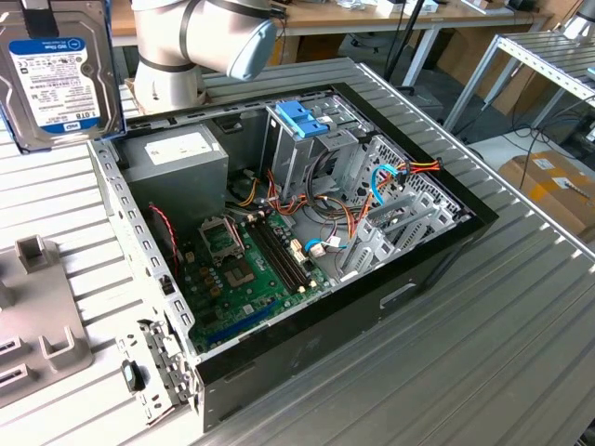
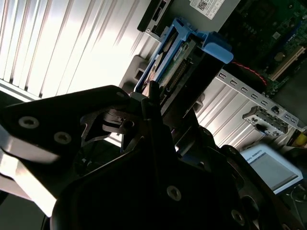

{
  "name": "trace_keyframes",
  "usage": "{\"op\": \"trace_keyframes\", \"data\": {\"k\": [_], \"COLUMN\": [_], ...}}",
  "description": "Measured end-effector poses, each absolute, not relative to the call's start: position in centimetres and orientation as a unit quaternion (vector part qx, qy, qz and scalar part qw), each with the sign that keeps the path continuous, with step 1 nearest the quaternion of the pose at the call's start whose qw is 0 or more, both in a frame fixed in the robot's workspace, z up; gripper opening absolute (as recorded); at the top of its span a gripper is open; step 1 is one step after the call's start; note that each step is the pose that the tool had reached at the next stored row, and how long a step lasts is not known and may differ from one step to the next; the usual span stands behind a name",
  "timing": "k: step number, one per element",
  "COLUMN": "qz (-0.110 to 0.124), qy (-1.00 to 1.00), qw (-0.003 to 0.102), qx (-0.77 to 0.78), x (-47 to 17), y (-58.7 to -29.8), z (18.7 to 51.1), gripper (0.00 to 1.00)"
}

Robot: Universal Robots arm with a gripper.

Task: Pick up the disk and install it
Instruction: 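Pick up the disk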

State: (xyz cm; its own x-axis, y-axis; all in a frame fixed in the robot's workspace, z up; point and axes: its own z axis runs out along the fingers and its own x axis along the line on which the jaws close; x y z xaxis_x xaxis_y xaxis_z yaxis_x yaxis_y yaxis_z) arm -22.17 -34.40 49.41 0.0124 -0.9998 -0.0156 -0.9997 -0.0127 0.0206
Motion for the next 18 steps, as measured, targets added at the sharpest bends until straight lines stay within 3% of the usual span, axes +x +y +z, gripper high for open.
{"op": "trace_keyframes", "data": {"k": [18], "qz": [-0.013], "qy": [-0.703], "qw": [0.002], "qx": [0.711], "x": [-21.43], "y": [-34.4], "z": [49.41], "gripper": [0.35]}}
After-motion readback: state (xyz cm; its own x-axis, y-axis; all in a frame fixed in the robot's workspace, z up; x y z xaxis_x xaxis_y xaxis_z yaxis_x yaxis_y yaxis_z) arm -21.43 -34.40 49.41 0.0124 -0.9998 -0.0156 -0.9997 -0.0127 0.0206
